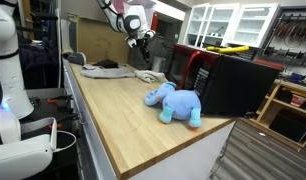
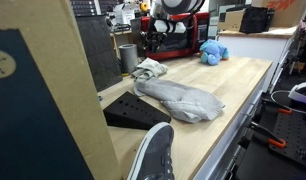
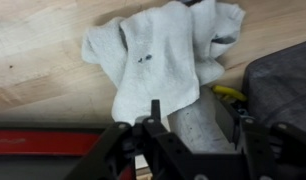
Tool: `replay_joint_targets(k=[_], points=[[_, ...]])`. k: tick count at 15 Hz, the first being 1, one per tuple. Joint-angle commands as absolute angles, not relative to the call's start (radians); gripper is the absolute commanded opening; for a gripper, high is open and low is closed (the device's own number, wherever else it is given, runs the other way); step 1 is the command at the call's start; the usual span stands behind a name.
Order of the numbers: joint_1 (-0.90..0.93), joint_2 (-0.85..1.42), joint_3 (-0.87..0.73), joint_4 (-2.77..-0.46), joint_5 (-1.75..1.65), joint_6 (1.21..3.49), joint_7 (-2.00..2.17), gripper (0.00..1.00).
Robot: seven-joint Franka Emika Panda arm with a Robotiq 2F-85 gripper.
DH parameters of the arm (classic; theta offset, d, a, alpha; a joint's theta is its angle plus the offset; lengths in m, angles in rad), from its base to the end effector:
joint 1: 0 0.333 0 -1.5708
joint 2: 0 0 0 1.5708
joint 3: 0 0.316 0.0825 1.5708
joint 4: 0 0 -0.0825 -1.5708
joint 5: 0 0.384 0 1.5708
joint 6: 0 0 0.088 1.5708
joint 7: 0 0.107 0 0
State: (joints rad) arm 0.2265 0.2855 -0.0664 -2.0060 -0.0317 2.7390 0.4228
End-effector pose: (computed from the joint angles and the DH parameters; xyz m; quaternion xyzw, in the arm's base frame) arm 0.6280 0.1050 0.3635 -0.9685 0.1116 -0.2179 0.0465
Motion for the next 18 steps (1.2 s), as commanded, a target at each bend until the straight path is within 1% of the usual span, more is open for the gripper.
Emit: replay_joint_targets(k=[1, 2, 4, 7, 12, 18], points=[[0.134, 0.109, 0.058, -2.084, 0.144, 2.507, 0.221, 0.93], [0.122, 0.078, 0.074, -2.093, 0.186, 2.423, 0.178, 0.99], [0.115, 0.022, 0.082, -2.110, 0.227, 2.271, 0.132, 1.00], [0.126, -0.038, 0.092, -2.166, 0.254, 2.132, 0.088, 1.00], [0.156, -0.100, 0.132, -2.289, 0.293, 2.071, 0.008, 1.00], [0.198, -0.110, 0.174, -2.388, 0.317, 2.081, -0.081, 1.00]])
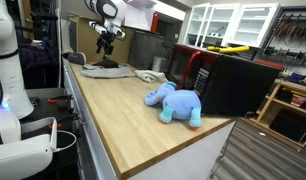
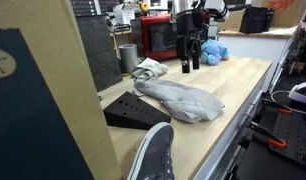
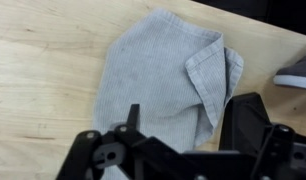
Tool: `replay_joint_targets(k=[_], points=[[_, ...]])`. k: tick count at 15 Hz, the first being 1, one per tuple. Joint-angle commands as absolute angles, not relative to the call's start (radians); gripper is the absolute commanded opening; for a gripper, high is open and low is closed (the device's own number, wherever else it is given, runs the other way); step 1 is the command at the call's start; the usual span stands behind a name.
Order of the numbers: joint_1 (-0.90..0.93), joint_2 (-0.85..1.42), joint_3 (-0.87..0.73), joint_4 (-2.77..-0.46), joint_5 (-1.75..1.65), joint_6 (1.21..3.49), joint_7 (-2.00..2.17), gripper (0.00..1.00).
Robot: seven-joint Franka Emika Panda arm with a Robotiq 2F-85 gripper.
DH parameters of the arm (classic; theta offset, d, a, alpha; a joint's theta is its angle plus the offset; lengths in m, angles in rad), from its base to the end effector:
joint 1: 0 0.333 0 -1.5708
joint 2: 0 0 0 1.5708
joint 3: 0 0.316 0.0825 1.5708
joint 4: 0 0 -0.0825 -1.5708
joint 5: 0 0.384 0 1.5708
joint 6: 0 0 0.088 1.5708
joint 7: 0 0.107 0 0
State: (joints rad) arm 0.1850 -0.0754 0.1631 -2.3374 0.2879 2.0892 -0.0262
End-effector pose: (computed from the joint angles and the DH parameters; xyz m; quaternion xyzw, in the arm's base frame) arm 0.4432 0.1758 0.3535 -0.9847 -0.1026 0.1022 0.0968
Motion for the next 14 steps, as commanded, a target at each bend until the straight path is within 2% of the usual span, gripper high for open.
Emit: replay_joint_targets(k=[1, 14], points=[[0.204, -0.105, 0.179, -2.398, 0.322, 2.081, -0.091, 1.00], [0.226, -0.033, 0.194, -2.461, 0.403, 2.136, -0.213, 1.00]])
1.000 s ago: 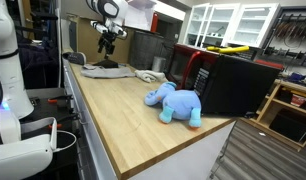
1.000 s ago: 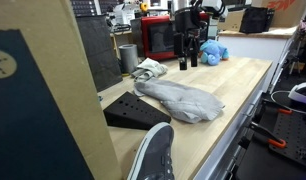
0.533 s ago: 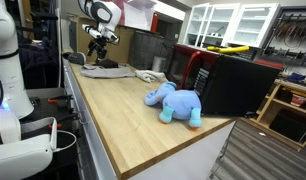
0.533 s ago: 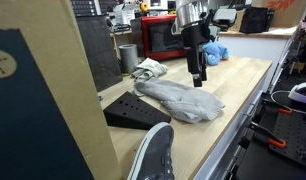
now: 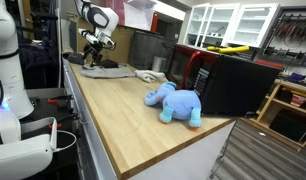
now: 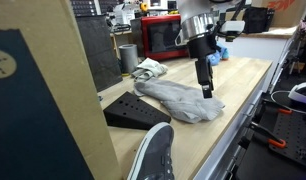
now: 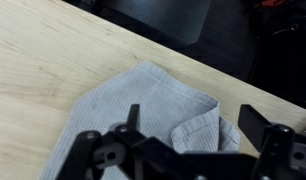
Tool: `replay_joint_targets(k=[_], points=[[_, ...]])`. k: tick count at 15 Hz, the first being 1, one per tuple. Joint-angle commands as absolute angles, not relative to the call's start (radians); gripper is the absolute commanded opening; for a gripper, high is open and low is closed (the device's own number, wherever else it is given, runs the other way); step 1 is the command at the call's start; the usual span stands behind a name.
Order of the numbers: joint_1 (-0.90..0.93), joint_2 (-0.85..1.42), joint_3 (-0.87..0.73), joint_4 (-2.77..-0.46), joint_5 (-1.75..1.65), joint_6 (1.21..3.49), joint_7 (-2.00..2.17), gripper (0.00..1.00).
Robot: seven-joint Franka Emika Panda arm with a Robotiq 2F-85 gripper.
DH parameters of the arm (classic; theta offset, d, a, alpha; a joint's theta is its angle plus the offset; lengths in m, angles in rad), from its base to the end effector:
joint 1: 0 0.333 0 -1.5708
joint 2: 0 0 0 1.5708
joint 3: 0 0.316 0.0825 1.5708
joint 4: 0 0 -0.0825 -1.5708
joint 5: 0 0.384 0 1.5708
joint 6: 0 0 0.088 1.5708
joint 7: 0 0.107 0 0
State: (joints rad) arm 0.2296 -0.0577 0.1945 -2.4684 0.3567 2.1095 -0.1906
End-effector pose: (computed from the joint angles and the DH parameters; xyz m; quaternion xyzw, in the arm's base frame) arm 0.3912 0.1939 0.2954 -0.9625 -0.1860 0.1618 0.1134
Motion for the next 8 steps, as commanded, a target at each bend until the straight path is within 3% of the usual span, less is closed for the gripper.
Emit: replay_joint_targets(k=[1, 8], points=[[0.226, -0.024, 0.195, -2.456, 0.420, 2.142, -0.211, 1.00], [0.222, 0.023, 0.200, -2.436, 0.485, 2.197, -0.205, 1.00]])
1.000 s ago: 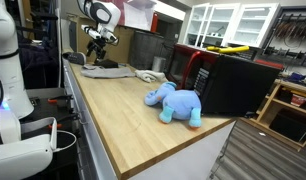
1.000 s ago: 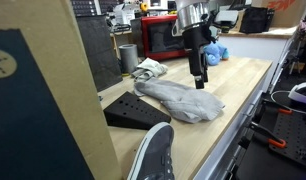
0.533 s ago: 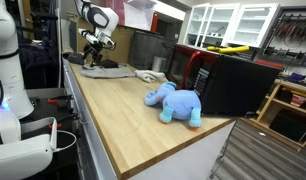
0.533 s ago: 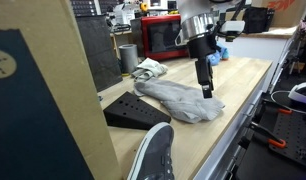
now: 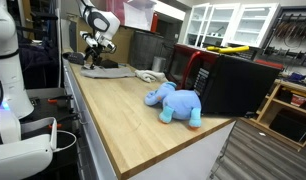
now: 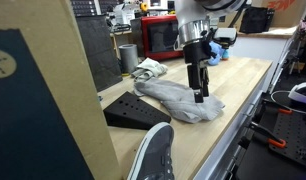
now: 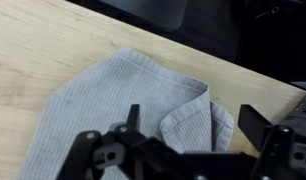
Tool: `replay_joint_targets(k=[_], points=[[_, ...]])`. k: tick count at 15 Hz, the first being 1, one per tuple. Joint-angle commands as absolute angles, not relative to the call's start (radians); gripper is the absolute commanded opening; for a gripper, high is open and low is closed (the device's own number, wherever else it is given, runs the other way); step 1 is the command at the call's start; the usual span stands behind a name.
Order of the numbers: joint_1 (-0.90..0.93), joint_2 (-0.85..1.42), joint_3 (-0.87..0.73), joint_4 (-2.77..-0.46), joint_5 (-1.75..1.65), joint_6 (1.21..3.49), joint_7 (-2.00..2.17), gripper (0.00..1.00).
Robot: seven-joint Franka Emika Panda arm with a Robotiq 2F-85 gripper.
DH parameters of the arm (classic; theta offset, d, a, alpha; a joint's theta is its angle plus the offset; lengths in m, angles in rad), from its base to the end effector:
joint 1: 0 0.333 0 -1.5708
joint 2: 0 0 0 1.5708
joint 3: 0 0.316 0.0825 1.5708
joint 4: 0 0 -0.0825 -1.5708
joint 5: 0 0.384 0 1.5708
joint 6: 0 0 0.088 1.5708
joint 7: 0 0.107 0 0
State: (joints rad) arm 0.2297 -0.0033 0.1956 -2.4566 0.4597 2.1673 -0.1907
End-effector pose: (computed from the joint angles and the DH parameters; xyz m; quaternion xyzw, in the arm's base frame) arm 0.3996 0.2000 0.2802 -0.9650 -0.1458 0.1575 0.1506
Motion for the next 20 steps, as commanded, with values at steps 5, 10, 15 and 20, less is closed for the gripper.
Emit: replay_joint_targets(k=[5, 10, 15, 20], points=[[0.222, 0.057, 0.207, -2.429, 0.494, 2.231, -0.206, 1.00], [0.221, 0.073, 0.216, -2.422, 0.527, 2.218, -0.205, 1.00], [0.225, 0.073, 0.231, -2.409, 0.574, 2.216, -0.207, 1.00], [0.235, 0.078, 0.253, -2.413, 0.615, 2.228, -0.213, 0.77]])
